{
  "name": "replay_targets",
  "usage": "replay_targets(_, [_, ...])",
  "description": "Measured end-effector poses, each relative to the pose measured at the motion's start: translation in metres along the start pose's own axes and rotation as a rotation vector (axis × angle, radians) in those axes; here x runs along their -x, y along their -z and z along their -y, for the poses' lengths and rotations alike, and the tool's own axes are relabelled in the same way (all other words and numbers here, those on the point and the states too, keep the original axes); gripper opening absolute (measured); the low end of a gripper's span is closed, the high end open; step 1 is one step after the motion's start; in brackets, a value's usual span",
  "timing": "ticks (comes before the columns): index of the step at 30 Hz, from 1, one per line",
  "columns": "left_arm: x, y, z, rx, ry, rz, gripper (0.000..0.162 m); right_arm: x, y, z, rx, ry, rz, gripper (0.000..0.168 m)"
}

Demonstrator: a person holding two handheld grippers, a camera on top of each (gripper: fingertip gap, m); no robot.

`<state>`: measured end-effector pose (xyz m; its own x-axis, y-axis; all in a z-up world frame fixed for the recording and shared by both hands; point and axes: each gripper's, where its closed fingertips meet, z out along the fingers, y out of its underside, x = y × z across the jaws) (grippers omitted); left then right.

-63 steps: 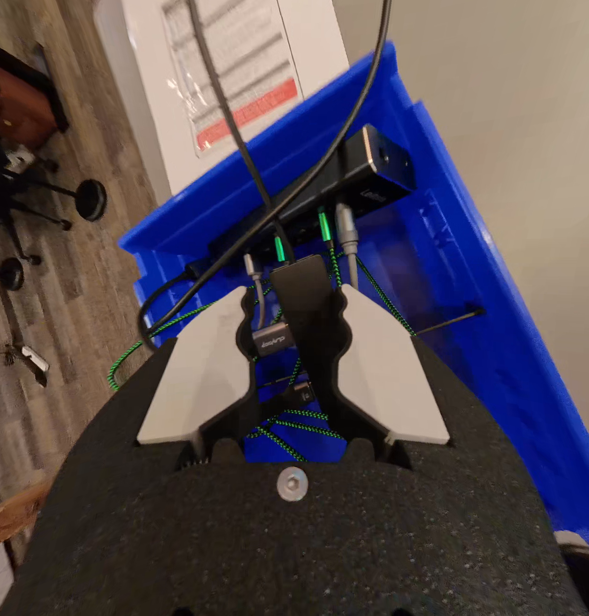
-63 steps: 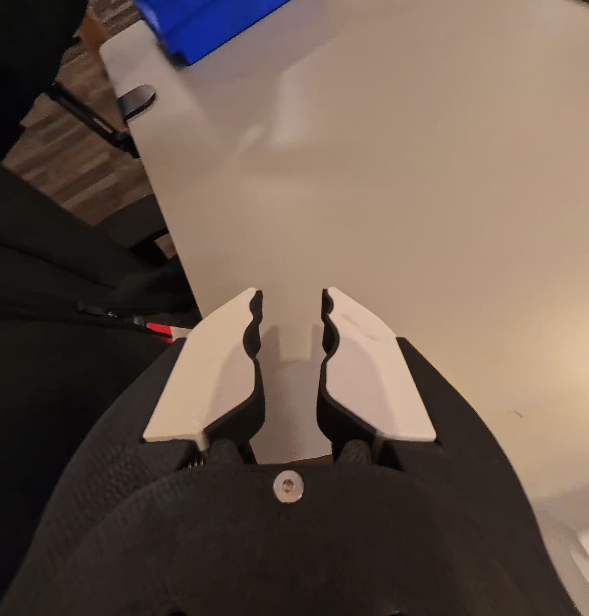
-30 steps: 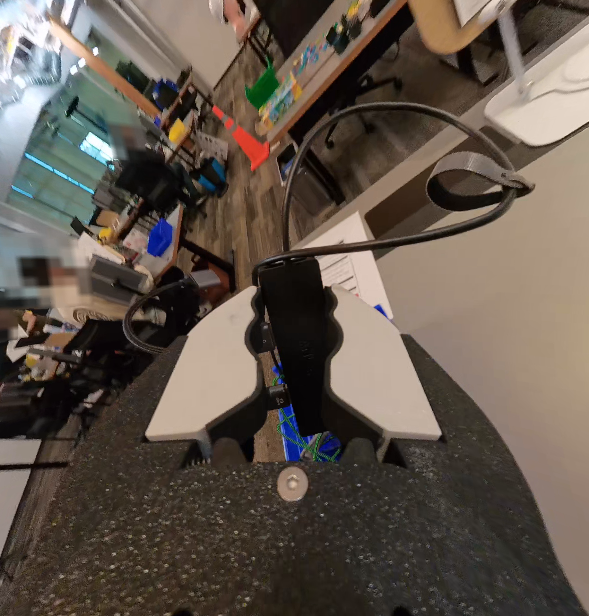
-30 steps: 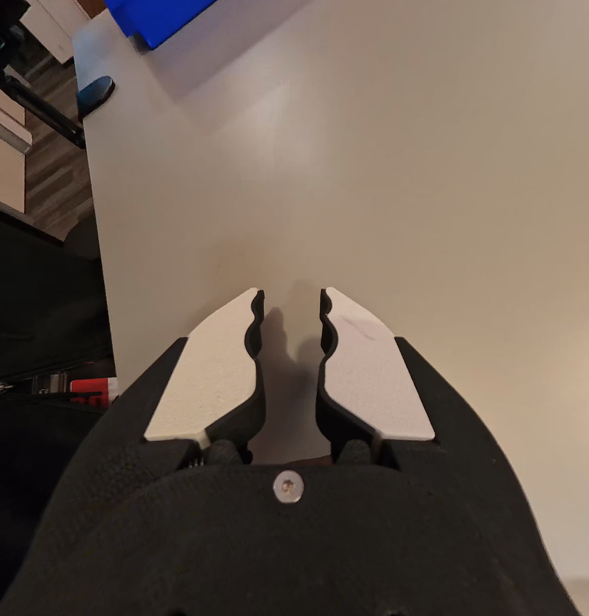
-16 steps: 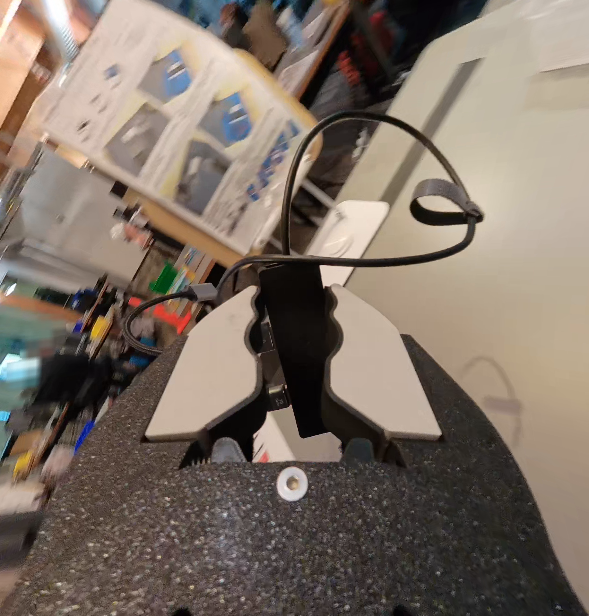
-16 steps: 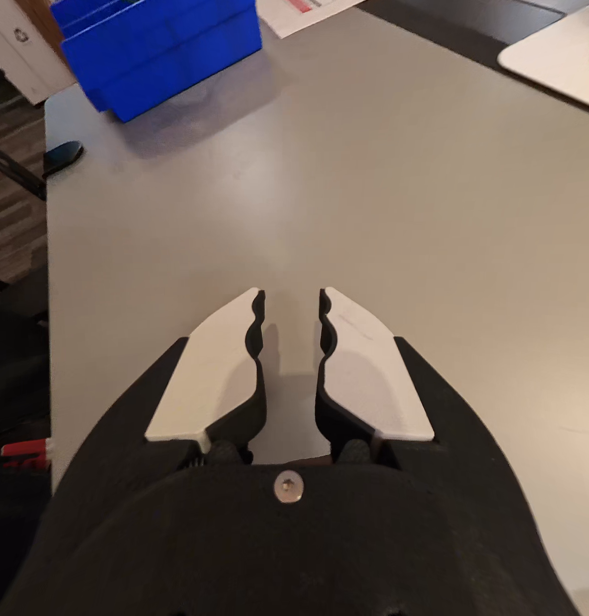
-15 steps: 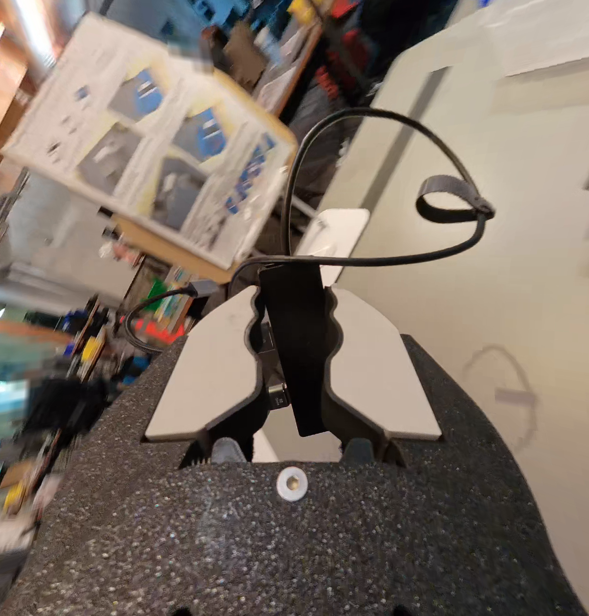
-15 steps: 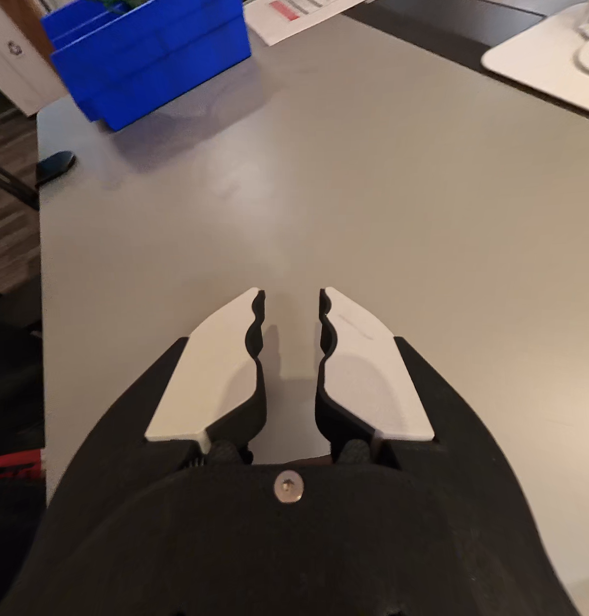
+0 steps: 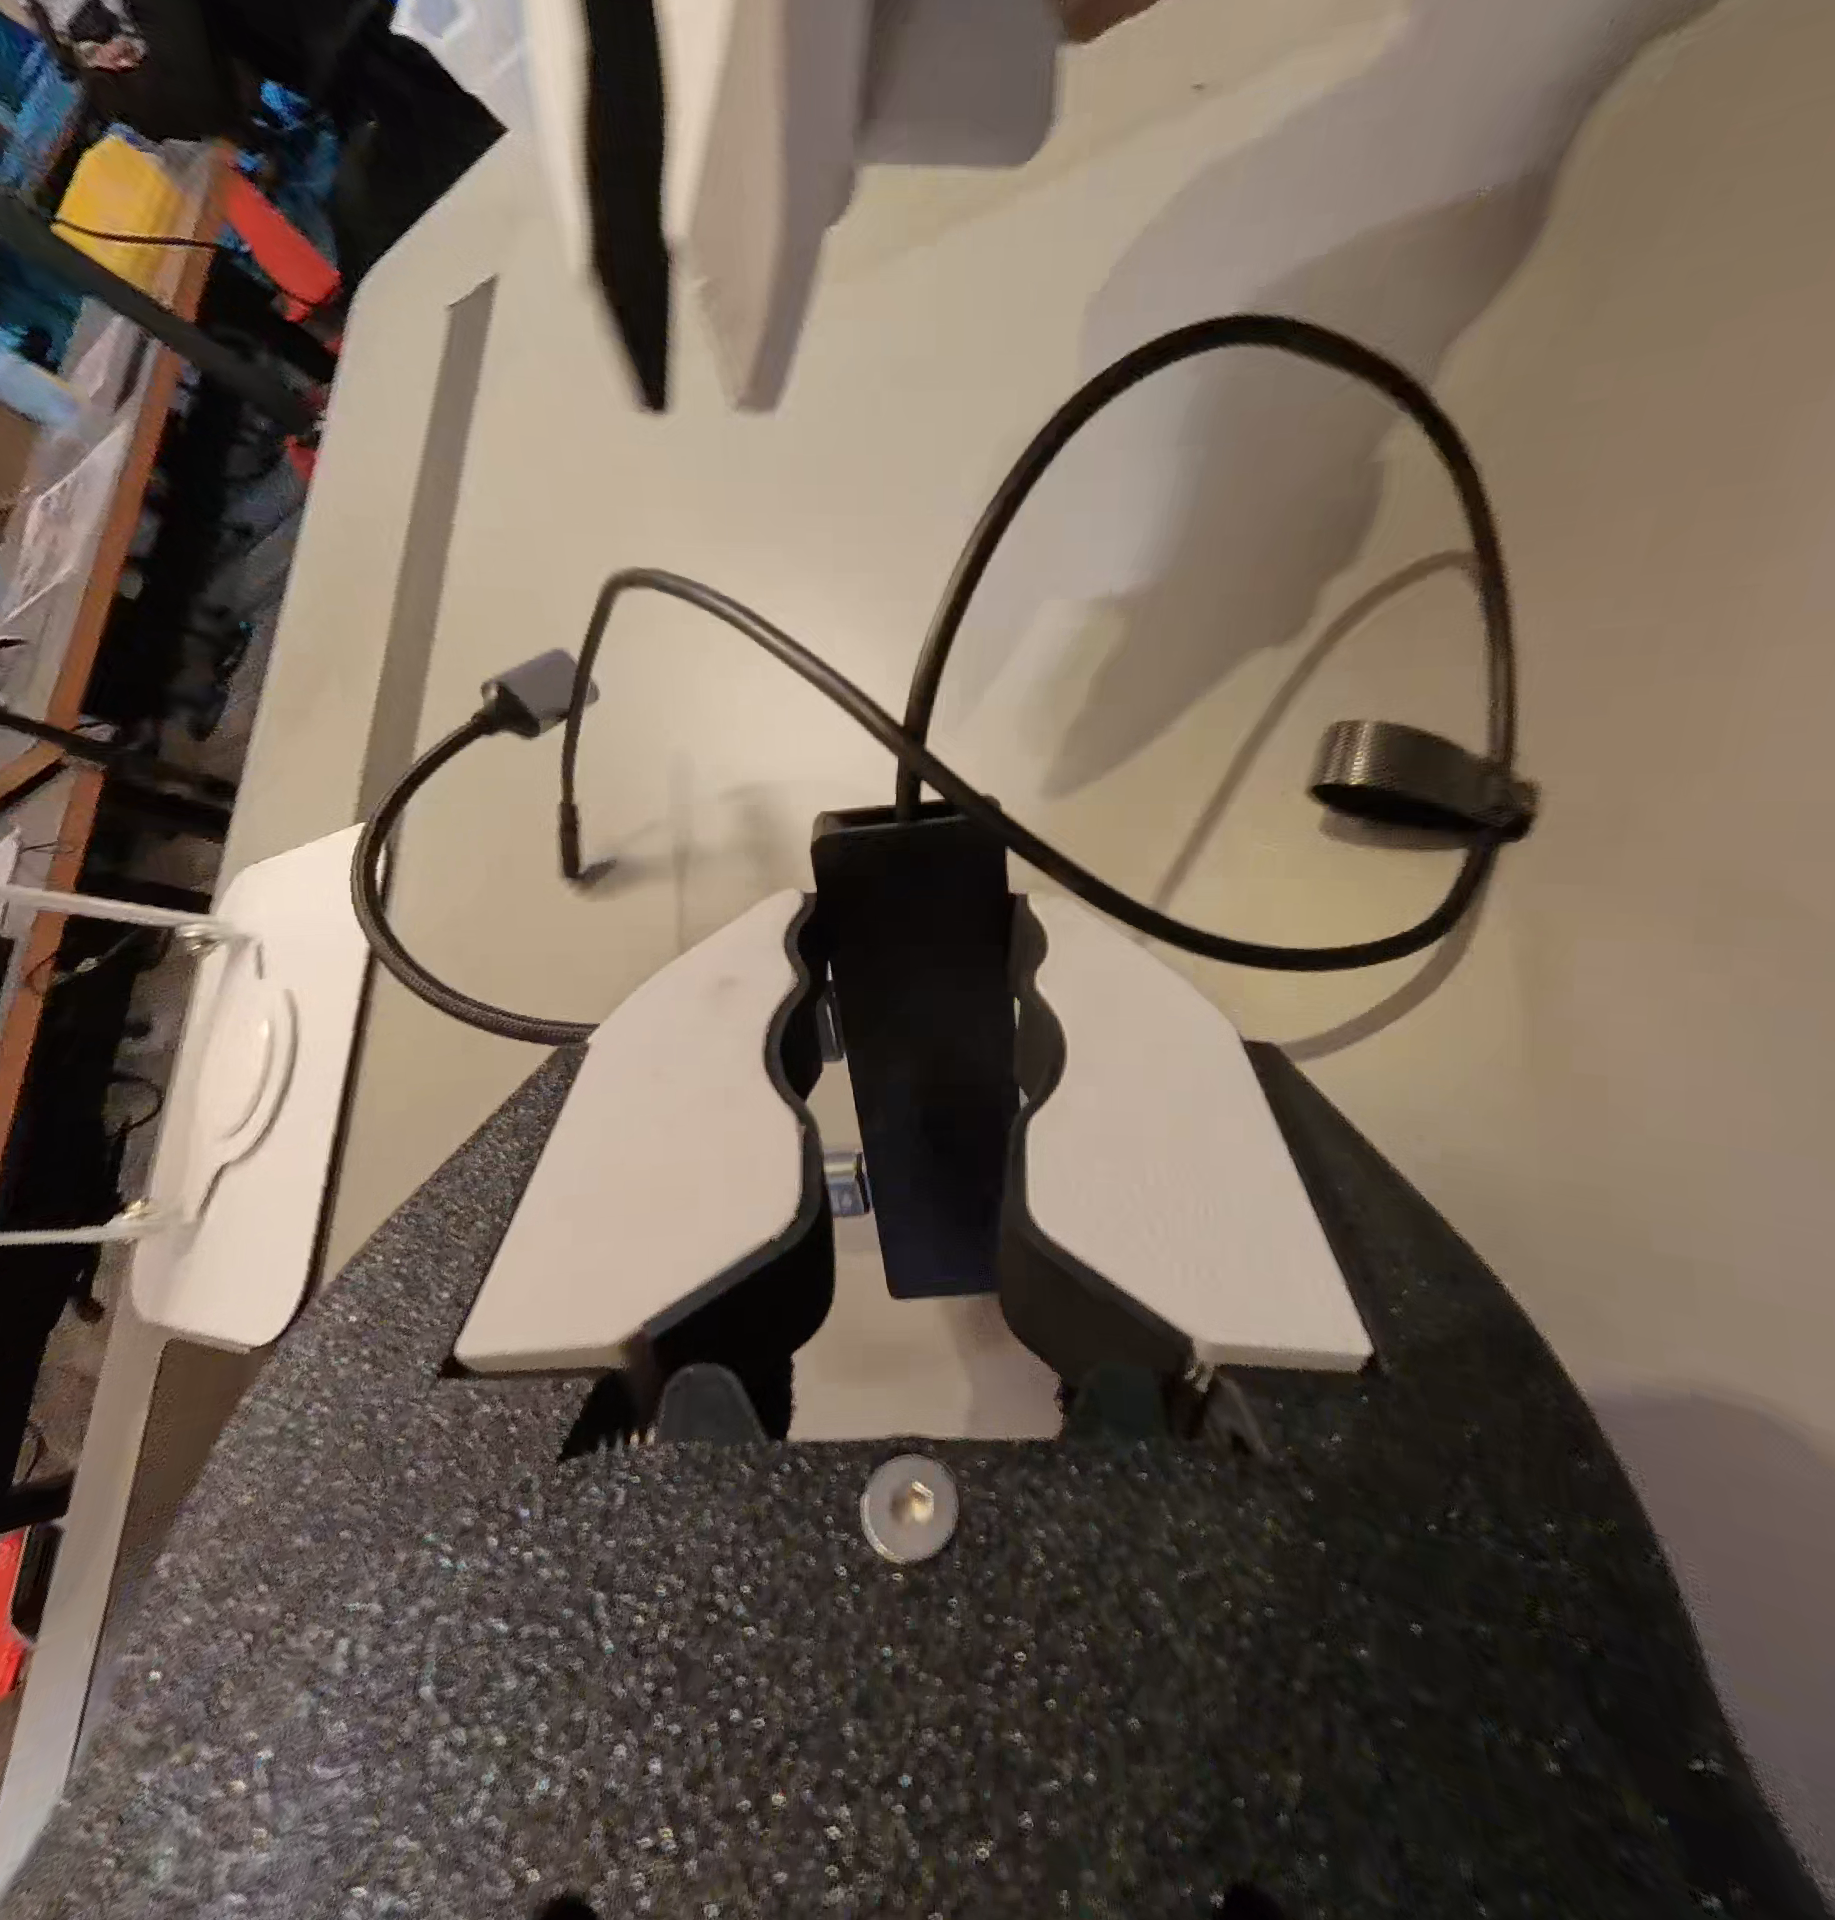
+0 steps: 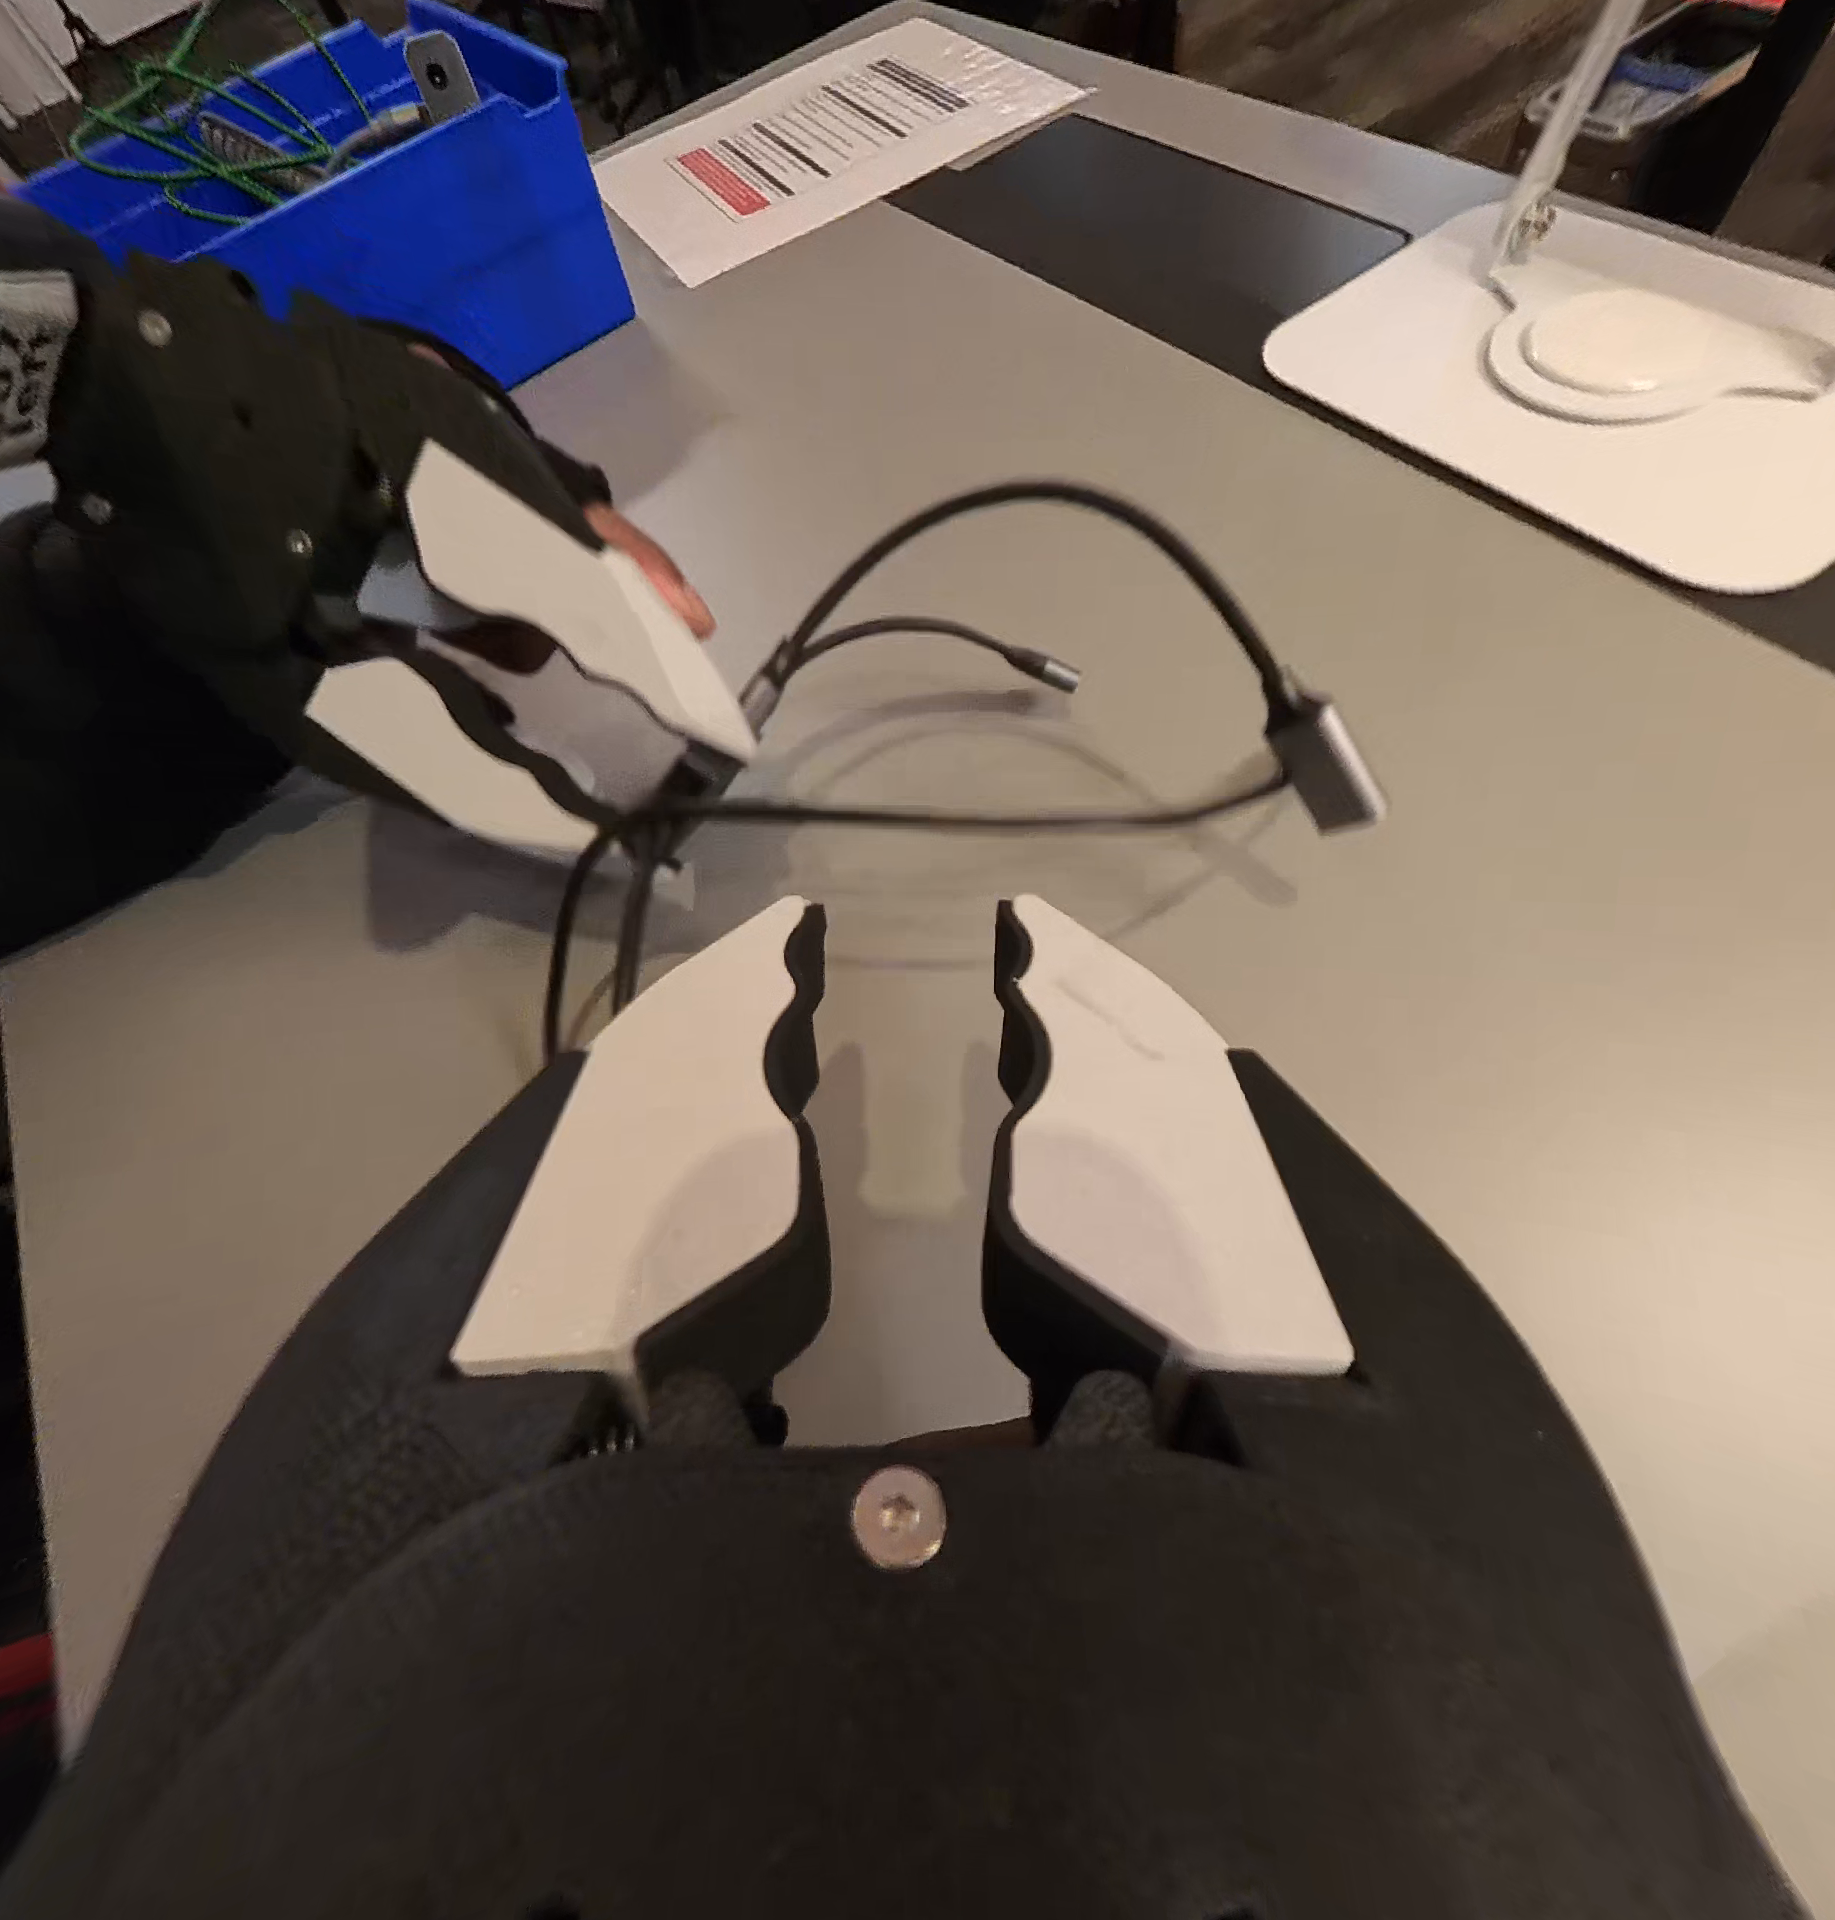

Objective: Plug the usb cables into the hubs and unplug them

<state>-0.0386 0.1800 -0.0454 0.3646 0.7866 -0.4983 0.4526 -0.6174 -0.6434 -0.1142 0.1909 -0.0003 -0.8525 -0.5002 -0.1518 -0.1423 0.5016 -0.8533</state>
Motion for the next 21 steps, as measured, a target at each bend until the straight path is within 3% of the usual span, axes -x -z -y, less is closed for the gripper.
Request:
replay_targets(7, [-0.018,-0.015,-0.007,-0.005,-0.006,0.009,0.033,0.032,-0.049,0.023,-0.01,0.088,0.131,0.032])
replay_targets(13, [-0.021,-0.015,-0.014,-0.032,-0.011,0.044,0.033,0.023,-0.084,-0.023,0.119,0.06,0.128,0.036])
replay_targets(16, [-0.026,-0.021,-0.019,-0.009,-0.017,0.024,0.033,0.019,-0.083,-0.04,0.14,0.044,0.148,0.028])
replay_targets(21, [-0.023,-0.023,-0.023,-0.028,0.026,0.026,0.033,0.01,-0.08,-0.051,0.184,-0.005,0.167,0.029])
